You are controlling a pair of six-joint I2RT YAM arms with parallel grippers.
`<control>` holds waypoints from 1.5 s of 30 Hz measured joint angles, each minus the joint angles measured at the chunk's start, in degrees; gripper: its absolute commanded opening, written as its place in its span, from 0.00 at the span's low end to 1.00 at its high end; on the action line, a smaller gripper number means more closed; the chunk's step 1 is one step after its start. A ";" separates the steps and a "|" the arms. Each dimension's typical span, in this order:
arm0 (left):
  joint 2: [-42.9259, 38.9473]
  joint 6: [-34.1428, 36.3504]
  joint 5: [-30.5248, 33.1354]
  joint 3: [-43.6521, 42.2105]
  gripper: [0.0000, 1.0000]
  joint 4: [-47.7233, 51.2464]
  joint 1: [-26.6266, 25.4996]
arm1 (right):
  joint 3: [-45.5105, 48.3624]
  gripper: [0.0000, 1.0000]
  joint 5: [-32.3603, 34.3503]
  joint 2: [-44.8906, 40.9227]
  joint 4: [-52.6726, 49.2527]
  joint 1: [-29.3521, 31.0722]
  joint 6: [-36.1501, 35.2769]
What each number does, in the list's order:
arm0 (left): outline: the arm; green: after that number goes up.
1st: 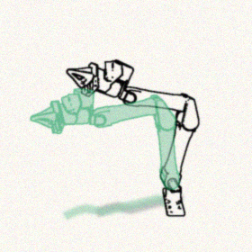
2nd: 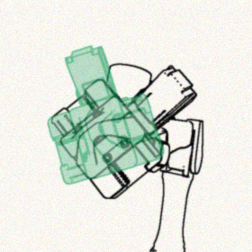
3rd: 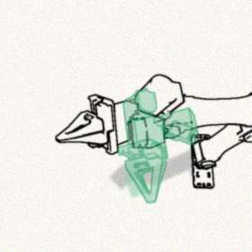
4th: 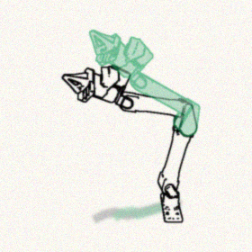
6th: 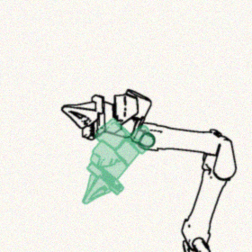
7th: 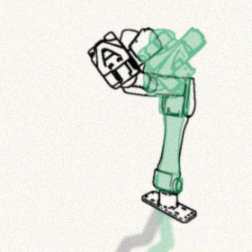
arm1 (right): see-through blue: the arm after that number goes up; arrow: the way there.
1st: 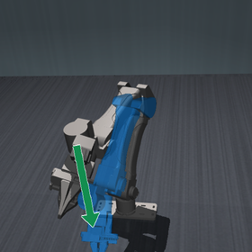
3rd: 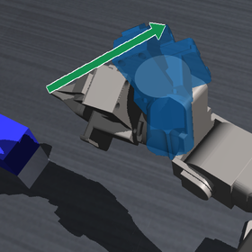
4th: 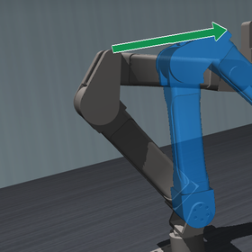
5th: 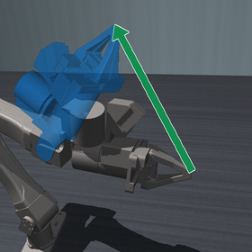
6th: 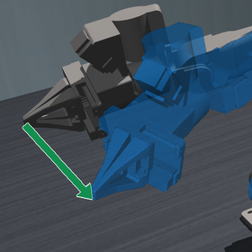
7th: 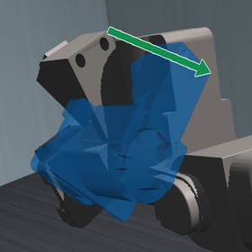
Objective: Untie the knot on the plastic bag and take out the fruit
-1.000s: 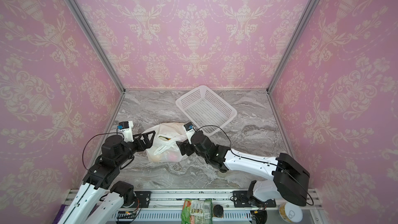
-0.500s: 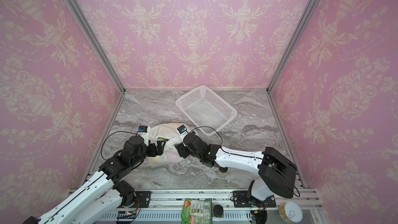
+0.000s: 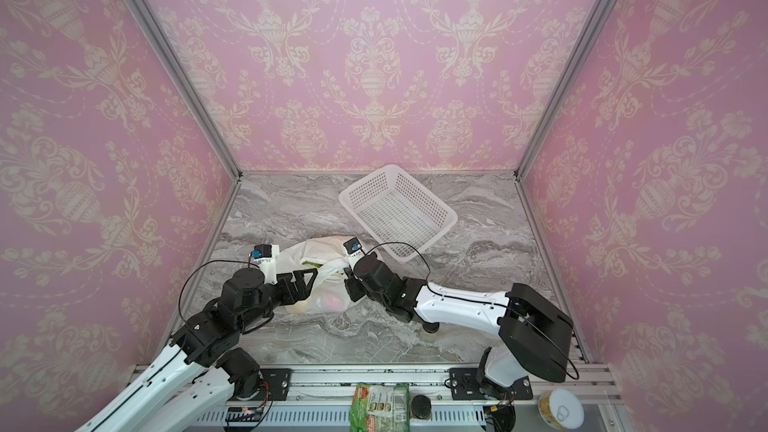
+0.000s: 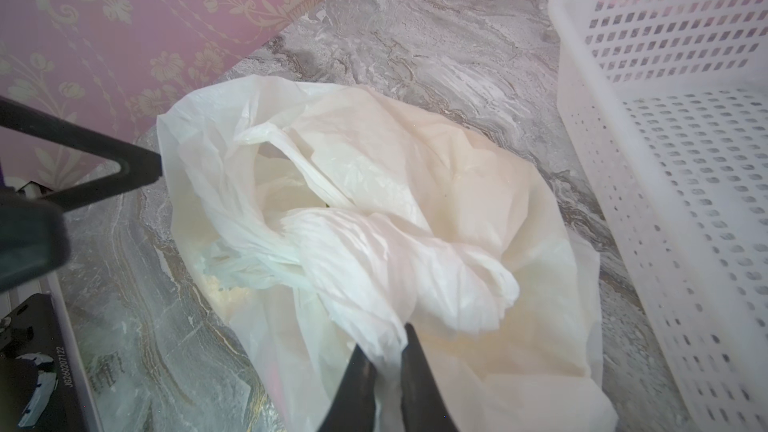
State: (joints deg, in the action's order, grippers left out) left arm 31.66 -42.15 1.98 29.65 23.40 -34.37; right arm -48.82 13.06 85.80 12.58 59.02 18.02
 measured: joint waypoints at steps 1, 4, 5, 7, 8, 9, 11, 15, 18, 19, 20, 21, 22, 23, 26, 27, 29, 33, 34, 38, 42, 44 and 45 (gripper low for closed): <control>0.39 -1.16 -0.35 -0.79 0.97 -0.50 0.00 | 0.17 0.12 -0.02 0.00 0.55 0.00 0.00; 4.11 -2.80 -0.59 -2.14 0.98 -2.38 0.00 | 1.20 0.11 -0.22 -0.33 1.97 0.00 0.02; 5.73 -3.02 -0.59 -2.56 0.97 -3.54 0.00 | 1.79 0.11 -0.22 -0.61 2.43 0.00 0.02; 9.20 -3.30 -0.09 -3.17 0.97 -5.70 0.00 | 3.15 0.11 -0.20 -1.55 3.08 0.00 0.02; 10.71 -3.39 0.46 -3.28 0.95 -6.54 0.00 | 3.91 0.11 -0.20 -2.19 3.43 0.00 0.02; 11.74 -3.45 1.27 -3.28 0.87 -7.08 0.00 | 4.57 0.11 -0.20 -2.69 3.87 0.00 0.02; 13.18 -3.28 2.97 -3.28 0.64 -8.61 0.00 | 6.23 0.11 -0.20 -3.89 4.94 0.00 0.04; 13.55 -1.44 5.51 -2.78 0.00 -10.60 0.00 | 9.05 0.10 0.13 -5.31 6.88 0.00 0.24; 13.09 0.20 8.57 -0.81 0.00 -10.01 0.00 | 11.93 0.08 2.34 -6.67 8.39 0.00 0.98; 12.52 0.79 9.64 -0.09 0.00 -9.79 0.00 | 13.09 0.09 3.54 -7.23 8.87 0.00 1.38; 11.69 1.25 10.73 0.48 0.00 -9.49 0.00 | 14.23 0.09 4.72 -7.82 9.33 0.00 1.66; 10.62 1.73 11.67 0.81 0.00 -9.18 0.00 | 15.13 0.09 5.70 -8.35 9.64 0.00 1.88; 9.22 2.27 12.52 1.03 0.00 -8.68 0.00 | 16.15 0.10 6.80 -9.14 9.88 0.00 2.34; 7.63 2.71 13.27 1.18 0.00 -7.93 0.00 | 17.03 0.12 7.74 -10.03 10.14 0.00 2.97; 3.56 4.15 15.39 1.40 0.00 -5.68 0.13 | 19.63 0.18 9.60 -12.96 12.07 -0.42 4.76; 2.51 4.52 15.87 1.40 0.00 -5.09 0.17 | 20.55 0.20 9.97 -13.75 12.83 -0.66 5.01; 0.74 5.57 16.85 1.40 0.00 -4.00 0.59 | 22.99 0.33 11.10 -15.32 14.01 -1.73 6.54; 0.39 7.13 16.83 1.40 0.00 -3.87 1.20 | 25.53 0.57 11.61 -16.68 14.08 -2.99 7.50; 0.68 7.39 16.68 1.40 0.00 -3.87 1.20 | 25.51 0.63 11.04 -17.09 14.08 -2.97 7.32; 1.60 8.33 16.15 1.42 0.00 -3.89 1.20 | 24.22 0.84 8.26 -19.23 13.27 -2.60 4.31; 1.81 8.74 15.52 1.42 0.00 -3.91 1.20 | 22.67 0.97 6.01 -22.27 12.20 -0.22 -1.84; 1.84 8.90 15.04 1.49 0.00 -3.91 1.20 | 21.88 1.00 5.05 -24.06 10.84 0.26 -4.55; 1.86 8.92 14.86 1.53 0.00 -3.93 1.20 | 21.31 1.00 4.66 -24.74 9.97 0.26 -5.77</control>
State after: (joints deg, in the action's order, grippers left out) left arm 33.52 -33.23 16.84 31.18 19.46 -33.17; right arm -27.51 17.72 61.06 22.55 59.29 12.25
